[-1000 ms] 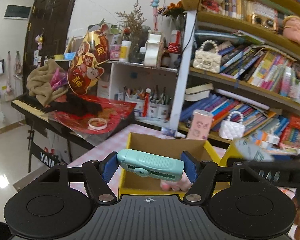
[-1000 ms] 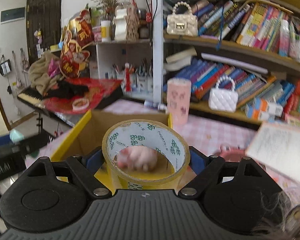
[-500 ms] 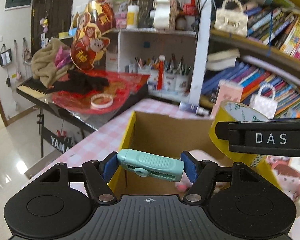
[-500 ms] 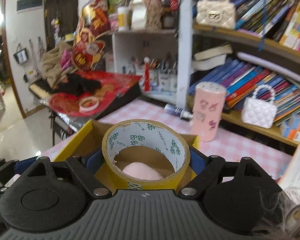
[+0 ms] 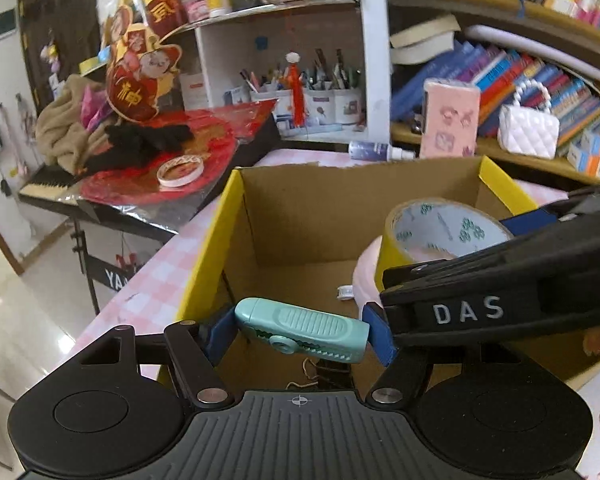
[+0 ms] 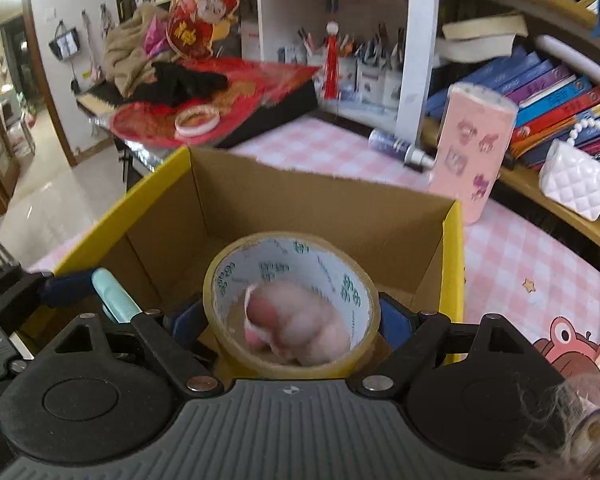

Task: Organize objects
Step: 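Lower and release the tape roll with the right tool while the left tool releases the stapler into the box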

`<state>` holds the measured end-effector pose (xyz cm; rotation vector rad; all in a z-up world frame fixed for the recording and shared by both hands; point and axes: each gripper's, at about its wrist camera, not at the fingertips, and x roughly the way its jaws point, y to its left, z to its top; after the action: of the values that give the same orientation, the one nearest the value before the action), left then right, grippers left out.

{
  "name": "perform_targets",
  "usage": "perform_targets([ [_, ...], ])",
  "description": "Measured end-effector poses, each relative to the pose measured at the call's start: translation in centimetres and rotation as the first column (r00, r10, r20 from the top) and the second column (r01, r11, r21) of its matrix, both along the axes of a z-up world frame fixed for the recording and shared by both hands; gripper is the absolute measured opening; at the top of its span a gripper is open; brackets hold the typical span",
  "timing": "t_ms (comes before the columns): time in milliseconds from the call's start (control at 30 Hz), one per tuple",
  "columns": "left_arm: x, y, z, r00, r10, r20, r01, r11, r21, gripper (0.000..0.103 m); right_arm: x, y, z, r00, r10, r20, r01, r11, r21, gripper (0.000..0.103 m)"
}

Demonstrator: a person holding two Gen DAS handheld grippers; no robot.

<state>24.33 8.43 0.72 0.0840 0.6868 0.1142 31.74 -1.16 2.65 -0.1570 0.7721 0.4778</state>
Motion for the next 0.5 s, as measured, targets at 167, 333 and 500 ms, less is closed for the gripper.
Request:
perform_targets([
  [167, -0.9, -0.5, 0.0, 1.0, -0.014, 0.011, 0.014, 1.0, 0.002, 0.08, 0.4, 0.1, -0.8, 0.999, 0.014, -0.043, -0.015, 0.999, -0.028, 0.087],
  [333, -1.7, -0.1, 0.3, 1.0, 0.003, 0.016, -0.002, 1.0, -0.028, 0.083, 0.4, 0.5, -1.0, 0.998, 0.028, -0.064, -0.031, 0.998, -0.059, 0.087],
  [500, -2.6, 0.0, 0.9, 0.999, 0.004, 0.038, -0.003, 0.999, -0.034, 0.089, 0.4, 0.4, -1.0, 0.997, 0.017, -0.071, -0.021, 0.998, -0.056, 0.088],
])
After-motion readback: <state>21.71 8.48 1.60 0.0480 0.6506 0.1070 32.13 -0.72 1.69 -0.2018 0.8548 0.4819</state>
